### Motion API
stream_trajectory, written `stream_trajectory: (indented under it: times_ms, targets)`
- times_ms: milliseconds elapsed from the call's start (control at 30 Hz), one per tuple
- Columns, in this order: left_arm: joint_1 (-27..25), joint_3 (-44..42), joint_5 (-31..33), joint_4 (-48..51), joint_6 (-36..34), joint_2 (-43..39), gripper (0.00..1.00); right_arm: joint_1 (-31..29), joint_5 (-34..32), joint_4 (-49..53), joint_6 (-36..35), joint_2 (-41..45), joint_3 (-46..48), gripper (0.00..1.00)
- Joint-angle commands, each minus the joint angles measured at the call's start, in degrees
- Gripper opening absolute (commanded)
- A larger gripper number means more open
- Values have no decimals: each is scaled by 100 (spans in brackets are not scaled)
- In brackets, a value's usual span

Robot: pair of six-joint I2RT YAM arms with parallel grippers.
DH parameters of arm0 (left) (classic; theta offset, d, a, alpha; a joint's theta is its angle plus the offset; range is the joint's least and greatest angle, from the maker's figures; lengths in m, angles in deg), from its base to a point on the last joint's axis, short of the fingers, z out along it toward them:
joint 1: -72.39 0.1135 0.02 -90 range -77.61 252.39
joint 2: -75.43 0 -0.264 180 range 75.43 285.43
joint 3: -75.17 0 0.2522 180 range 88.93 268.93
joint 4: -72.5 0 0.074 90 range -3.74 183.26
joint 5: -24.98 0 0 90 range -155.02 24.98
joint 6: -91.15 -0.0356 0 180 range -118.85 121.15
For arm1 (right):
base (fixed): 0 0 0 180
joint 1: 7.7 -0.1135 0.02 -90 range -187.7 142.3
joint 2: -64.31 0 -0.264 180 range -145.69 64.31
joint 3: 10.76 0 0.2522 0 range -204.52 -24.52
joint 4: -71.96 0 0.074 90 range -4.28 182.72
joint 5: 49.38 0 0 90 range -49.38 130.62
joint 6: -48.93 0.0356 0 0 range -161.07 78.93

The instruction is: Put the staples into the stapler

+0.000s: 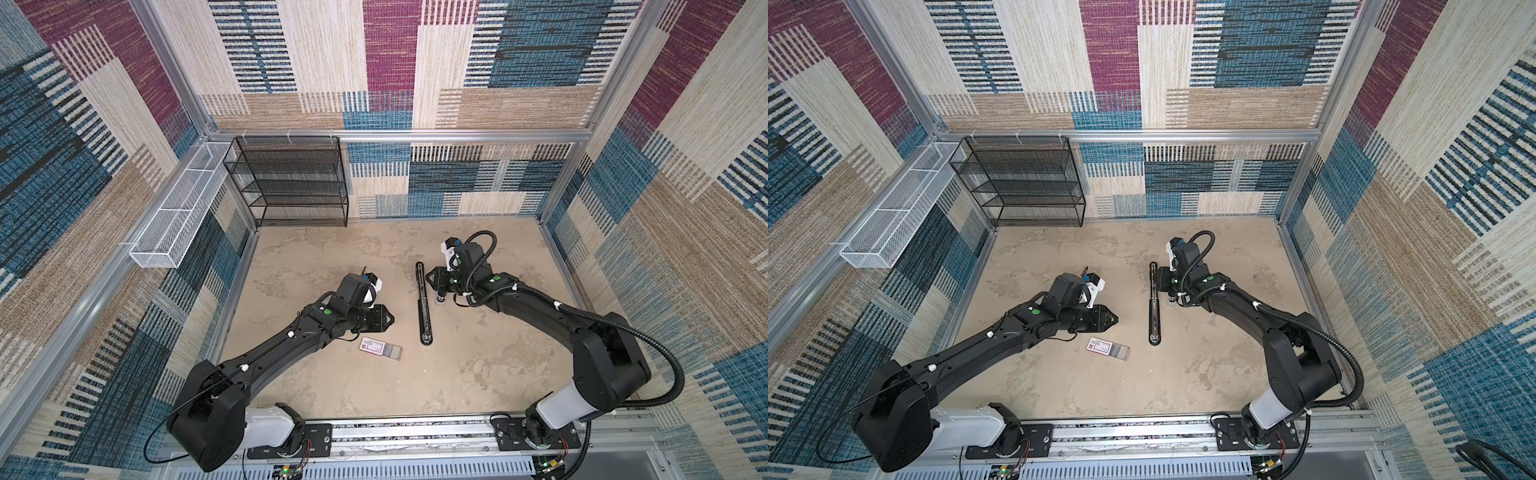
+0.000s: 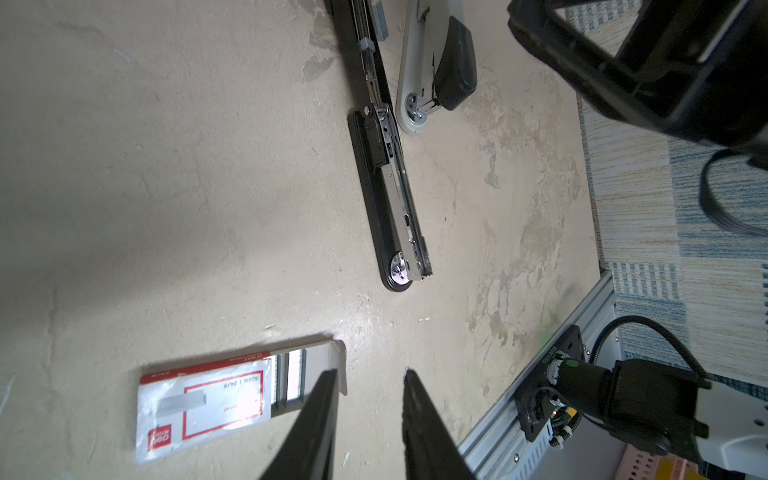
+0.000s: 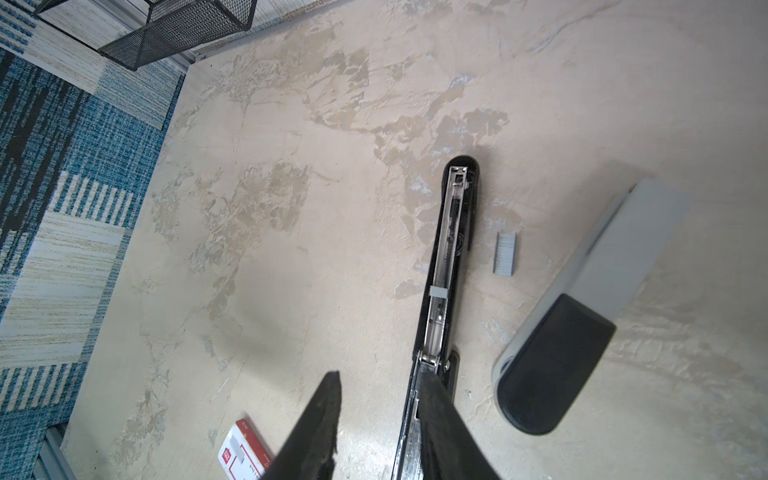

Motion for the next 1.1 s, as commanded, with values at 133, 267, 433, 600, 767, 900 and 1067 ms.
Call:
stream_trajectory:
  times_ms: [133, 267, 433, 600, 767, 900, 1067]
  targets:
    - [-2, 38, 174, 131, -101, -45, 31, 0, 115, -155, 21, 45, -57, 38]
    - [-2, 214, 290, 224, -84, 83, 31, 67, 117, -193, -12, 162, 72, 41]
    - [-24, 739, 437, 437, -47, 463, 31, 123, 185, -266, 15, 216, 252, 36]
    - [-83, 1618, 552, 932, -142, 1175, 30, 311, 307, -458, 91, 698, 692, 31]
    - [-228, 2579, 610, 1335, -201, 2011, 27, 598, 416, -524, 134, 1209, 1261, 30]
    - [-324, 3412, 640, 1641, -217, 2735, 27, 787, 471, -617, 179, 1622, 1741, 31]
    - [-491, 4592, 748, 2102, -332, 3657, 25, 984, 524, -695, 188, 1999, 2161, 31]
